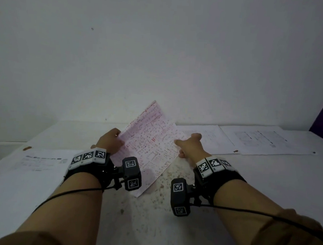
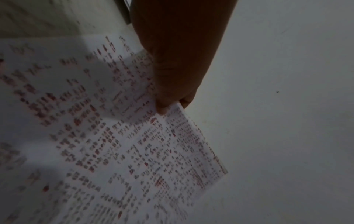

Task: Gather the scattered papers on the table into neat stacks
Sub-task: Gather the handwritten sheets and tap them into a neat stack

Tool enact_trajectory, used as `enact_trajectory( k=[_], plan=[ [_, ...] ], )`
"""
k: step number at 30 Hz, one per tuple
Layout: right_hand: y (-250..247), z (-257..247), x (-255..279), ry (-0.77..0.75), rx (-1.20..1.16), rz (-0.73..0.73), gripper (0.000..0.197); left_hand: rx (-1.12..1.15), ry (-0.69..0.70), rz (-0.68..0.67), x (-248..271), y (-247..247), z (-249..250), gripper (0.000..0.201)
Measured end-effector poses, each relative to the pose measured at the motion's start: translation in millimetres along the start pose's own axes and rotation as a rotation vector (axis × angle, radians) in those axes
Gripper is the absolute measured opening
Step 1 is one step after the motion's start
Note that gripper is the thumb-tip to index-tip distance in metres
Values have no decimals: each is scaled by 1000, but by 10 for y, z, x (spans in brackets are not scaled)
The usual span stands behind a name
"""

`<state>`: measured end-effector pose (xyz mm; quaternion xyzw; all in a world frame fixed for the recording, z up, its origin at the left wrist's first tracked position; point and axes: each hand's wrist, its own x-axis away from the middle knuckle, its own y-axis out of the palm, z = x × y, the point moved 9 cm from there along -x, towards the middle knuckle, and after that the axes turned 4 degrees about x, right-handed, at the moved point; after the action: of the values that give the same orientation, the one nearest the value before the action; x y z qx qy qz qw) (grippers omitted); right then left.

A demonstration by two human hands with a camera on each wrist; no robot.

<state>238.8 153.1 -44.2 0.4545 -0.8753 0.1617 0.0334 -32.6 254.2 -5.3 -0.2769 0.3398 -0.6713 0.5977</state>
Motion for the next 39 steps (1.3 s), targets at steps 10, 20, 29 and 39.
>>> enact_trajectory(
  k=[10, 20, 29, 39],
  plan=[
    [-366, 174, -237, 164, -139, 88, 18, 69, -19, 312, -139, 71, 257, 48],
    [-1118, 57, -386, 66, 607, 405, 40, 150, -464, 413, 18, 441, -160, 97],
    [-1413, 330, -448, 96, 832, 320, 52, 64, -310, 177, -5, 717, 263, 88],
    [-1585, 307, -337, 32, 909, 313, 52, 239, -262, 196, 147, 935, 665, 89]
  ],
)
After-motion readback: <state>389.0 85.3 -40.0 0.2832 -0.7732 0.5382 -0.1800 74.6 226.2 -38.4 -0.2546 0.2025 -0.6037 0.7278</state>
